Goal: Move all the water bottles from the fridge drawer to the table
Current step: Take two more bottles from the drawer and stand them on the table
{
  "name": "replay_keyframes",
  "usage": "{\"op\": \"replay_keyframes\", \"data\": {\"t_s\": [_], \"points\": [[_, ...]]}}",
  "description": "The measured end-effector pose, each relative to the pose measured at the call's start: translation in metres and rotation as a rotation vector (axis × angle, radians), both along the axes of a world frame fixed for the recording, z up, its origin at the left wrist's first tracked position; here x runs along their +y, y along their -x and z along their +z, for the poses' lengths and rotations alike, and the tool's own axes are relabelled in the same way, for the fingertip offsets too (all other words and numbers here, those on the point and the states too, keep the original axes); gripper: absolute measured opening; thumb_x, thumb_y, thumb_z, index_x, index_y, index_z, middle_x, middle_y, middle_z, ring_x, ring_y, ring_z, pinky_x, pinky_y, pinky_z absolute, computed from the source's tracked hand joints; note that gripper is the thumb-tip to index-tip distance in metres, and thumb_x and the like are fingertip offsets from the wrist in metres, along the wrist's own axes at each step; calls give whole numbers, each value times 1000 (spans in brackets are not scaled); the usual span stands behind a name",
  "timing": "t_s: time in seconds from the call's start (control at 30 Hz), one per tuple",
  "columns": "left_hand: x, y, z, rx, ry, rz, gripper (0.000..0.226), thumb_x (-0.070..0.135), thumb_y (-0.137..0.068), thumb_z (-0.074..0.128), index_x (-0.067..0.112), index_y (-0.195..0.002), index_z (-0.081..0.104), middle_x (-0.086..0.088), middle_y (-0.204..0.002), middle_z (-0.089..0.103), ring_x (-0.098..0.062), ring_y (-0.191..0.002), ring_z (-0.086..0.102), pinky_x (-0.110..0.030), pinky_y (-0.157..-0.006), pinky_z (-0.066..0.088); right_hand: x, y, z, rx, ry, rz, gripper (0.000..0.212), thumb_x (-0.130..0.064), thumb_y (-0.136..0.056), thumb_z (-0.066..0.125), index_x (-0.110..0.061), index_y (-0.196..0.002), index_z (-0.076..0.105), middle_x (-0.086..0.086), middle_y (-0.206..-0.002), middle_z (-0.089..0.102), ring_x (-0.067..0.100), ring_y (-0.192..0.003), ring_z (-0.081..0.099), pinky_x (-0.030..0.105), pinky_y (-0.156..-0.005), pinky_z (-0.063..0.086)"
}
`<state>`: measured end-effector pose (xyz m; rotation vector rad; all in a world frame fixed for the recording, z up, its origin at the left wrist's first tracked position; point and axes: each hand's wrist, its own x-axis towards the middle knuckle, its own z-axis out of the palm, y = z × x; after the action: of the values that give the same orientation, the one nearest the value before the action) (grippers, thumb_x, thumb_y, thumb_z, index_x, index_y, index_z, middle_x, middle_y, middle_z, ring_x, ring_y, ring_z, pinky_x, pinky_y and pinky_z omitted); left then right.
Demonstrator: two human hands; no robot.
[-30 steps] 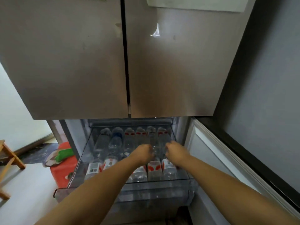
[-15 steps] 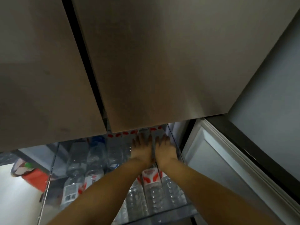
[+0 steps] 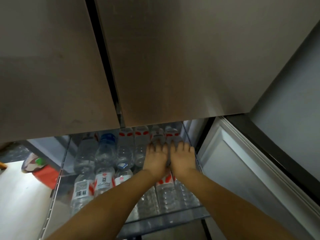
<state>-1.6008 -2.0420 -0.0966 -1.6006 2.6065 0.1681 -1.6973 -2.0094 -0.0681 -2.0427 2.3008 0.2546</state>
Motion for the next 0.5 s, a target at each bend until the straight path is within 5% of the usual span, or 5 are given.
{"op": "replay_keyframes", "data": {"t_s": [0.5], "points": [[76,-34,40,-106,-23,-163,91,45,-87,57,8,-151,4,-22,-157,5,-41,-144,10,-45,-120,12,67,-8,25,-12,-108,-43,90,-32,-85,67,-10,-150,9,23,-145,23,40,-131,29,47,-102,35]]}}
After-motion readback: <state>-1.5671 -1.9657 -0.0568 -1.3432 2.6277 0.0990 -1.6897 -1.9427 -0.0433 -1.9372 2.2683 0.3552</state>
